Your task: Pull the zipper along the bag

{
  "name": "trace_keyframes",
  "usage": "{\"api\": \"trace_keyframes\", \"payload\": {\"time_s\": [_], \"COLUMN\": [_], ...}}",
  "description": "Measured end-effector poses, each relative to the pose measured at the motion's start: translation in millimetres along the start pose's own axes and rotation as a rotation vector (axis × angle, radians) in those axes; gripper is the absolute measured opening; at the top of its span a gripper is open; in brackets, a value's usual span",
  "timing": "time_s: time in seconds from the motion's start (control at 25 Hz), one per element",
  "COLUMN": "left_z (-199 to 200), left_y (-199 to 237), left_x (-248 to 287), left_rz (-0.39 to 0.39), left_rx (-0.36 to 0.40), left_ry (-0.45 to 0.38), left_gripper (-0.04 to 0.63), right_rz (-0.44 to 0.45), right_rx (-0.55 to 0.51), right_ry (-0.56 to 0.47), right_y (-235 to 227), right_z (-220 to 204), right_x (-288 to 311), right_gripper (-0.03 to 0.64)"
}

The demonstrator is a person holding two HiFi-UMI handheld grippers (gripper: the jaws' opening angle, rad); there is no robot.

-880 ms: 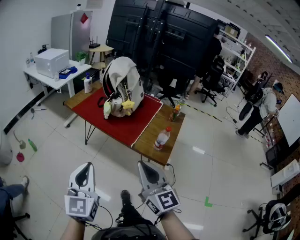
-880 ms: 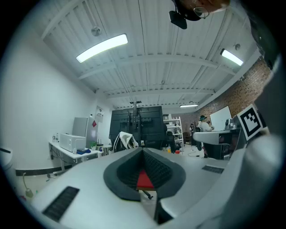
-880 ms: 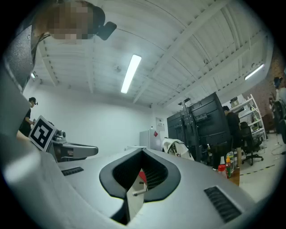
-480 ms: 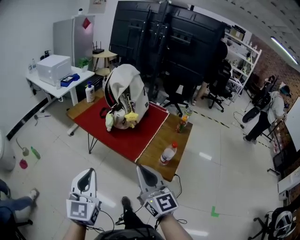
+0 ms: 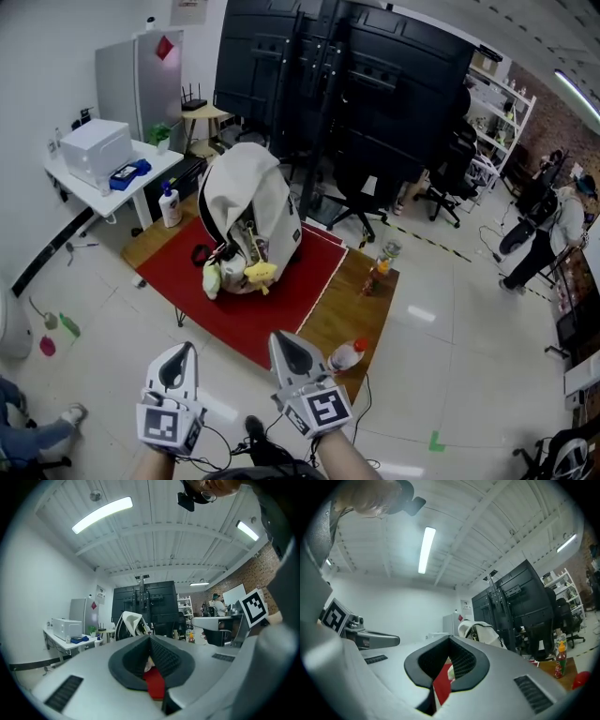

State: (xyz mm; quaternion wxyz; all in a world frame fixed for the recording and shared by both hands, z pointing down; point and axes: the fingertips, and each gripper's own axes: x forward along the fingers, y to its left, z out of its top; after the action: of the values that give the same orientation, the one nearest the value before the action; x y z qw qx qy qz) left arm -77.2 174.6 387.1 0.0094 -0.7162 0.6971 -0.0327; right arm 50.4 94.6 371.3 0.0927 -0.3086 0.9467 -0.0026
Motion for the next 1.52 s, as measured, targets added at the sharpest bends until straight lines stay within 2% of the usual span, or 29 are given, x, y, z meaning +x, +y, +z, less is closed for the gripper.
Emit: {"api": "trace_keyframes", "payload": {"time_s": [0.24,0.44,0.68,0.92,1.2,1.52], "left_z": [3.8,5.7,8.2,12.5,17.5,13.0], "left_y": [21.9,30.5,42.2,52.6,65.0,86.2], "left_x": [82.7,131.9,172.4,190.4,206.0,264.3], "left_rz": [0.02,0.029,0.044,0.057,0.025,-0.091], "left_rx": [-0.006,0.007,0.015,0.007,0.042,0.033], "left_ry": [0.01,0.012,0.017,0.023,0.011,-0.015], "left_gripper": [0.012,0.012,0.012,0.012,0.012,0.012], "right_rz": [0.052,0.064,0.075,0.085,0.058,0.033], "right_rx": [0.031,0.058,0.088,0.122,0.101,0.041], "right_ry": [0.011,0.001,-0.029,-0.028,-0.017,0.006], "right_y": [-47.2,-81.6,-103.8,-111.4,-117.8,-131.5], "right_z": [-9.0,-13.0,-14.4,-20.5,-30.0,-39.9], "right_x": [64.0,106.3,141.1,156.4,175.8,215.8], "right_gripper": [0.025,0.025,0.025,0.025,0.025,0.025]}}
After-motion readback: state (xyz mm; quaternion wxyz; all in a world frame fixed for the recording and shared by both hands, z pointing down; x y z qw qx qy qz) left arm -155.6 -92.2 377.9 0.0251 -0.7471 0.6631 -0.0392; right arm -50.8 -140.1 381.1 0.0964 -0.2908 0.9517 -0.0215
